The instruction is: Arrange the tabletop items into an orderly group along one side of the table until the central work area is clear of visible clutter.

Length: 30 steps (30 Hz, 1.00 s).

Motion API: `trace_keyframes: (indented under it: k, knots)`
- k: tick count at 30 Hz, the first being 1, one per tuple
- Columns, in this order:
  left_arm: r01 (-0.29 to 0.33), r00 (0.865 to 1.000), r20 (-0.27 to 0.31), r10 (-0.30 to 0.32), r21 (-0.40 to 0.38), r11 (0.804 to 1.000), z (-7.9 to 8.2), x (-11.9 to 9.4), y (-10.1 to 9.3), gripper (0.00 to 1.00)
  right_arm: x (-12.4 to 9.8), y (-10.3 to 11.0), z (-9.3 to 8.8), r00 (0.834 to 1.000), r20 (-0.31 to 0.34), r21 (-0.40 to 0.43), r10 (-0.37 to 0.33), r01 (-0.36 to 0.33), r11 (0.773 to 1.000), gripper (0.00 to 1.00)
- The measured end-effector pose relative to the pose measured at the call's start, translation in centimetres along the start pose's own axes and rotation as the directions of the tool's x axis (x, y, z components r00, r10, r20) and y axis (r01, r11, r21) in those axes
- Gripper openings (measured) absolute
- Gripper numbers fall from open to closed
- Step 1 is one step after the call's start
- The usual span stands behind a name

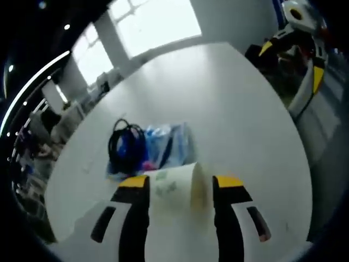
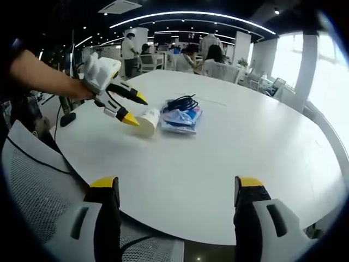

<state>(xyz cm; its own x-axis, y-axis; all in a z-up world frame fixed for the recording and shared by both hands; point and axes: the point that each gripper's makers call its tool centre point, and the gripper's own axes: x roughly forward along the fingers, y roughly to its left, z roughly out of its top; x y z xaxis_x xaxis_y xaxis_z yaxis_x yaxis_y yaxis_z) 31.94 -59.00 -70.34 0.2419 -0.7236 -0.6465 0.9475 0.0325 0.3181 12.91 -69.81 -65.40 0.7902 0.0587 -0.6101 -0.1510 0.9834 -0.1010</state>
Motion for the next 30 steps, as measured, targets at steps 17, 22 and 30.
trace_keyframes:
  k: [17,22,30]
  knots:
    - [-0.074,0.994,-0.077,0.082,0.109,0.991,-0.8,1.2,0.5,0.19,-0.5,-0.6,-1.2,1.000,-0.024,0.008,-0.001,0.001,1.000,0.83]
    - [-0.110,0.992,-0.049,0.113,0.070,0.991,-0.1,0.6,1.3,0.13,-0.8,-0.9,-1.5,1.000,-0.026,0.006,-0.004,0.004,1.000,0.83]
    - [-0.157,0.987,-0.024,0.158,0.027,0.987,0.4,-0.3,2.9,0.06,-1.0,-1.1,-1.5,1.000,-0.018,0.003,-0.014,0.014,1.000,0.84]
